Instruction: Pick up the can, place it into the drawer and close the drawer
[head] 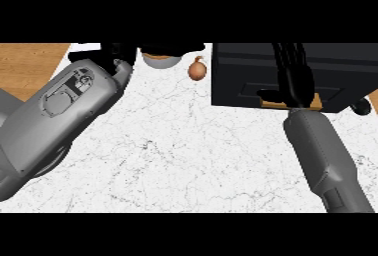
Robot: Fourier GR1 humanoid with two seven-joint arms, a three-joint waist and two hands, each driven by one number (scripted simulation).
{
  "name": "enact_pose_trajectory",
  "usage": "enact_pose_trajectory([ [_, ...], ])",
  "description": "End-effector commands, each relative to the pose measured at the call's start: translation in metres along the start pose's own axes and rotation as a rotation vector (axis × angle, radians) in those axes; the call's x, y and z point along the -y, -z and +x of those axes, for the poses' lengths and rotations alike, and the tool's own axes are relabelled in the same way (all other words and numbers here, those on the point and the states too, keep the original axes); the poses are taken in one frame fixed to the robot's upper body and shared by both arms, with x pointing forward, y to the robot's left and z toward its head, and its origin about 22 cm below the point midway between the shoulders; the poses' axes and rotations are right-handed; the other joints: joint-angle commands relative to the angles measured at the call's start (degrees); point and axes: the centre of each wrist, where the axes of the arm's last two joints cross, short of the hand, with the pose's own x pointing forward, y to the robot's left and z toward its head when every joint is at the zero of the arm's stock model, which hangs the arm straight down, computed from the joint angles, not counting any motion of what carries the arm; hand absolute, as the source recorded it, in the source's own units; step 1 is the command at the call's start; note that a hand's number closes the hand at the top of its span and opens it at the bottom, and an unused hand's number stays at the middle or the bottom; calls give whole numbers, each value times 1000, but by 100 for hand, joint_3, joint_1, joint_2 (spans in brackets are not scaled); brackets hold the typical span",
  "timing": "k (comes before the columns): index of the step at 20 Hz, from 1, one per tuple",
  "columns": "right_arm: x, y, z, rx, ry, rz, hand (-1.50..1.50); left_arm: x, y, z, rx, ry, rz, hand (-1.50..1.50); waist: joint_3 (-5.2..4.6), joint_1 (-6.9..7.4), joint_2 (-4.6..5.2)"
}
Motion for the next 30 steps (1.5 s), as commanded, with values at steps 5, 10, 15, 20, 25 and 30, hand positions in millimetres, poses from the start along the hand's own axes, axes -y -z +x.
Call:
enact_pose_trajectory([
  [5,-11,22,12,-1,0,1,-150,-18,-17,-18,-8,6,-10,-150,70,56,111],
  [10,3,49,28,-18,-15,-37,-150,-32,-23,-29,-3,16,-10,-150,68,176,172],
  [15,14,65,26,-19,3,-33,-150,-35,-28,-28,4,20,-20,-150,72,134,176],
  [20,25,79,34,-45,30,-33,-150,-46,-47,-48,2,11,-34,-150,66,250,177],
  [25,33,89,41,3,176,-45,-150,-44,-49,-42,-6,2,-33,-150,81,184,153],
  [30,16,77,66,-26,381,-68,-150,-47,-44,-42,4,3,-7,-150,85,96,171],
])
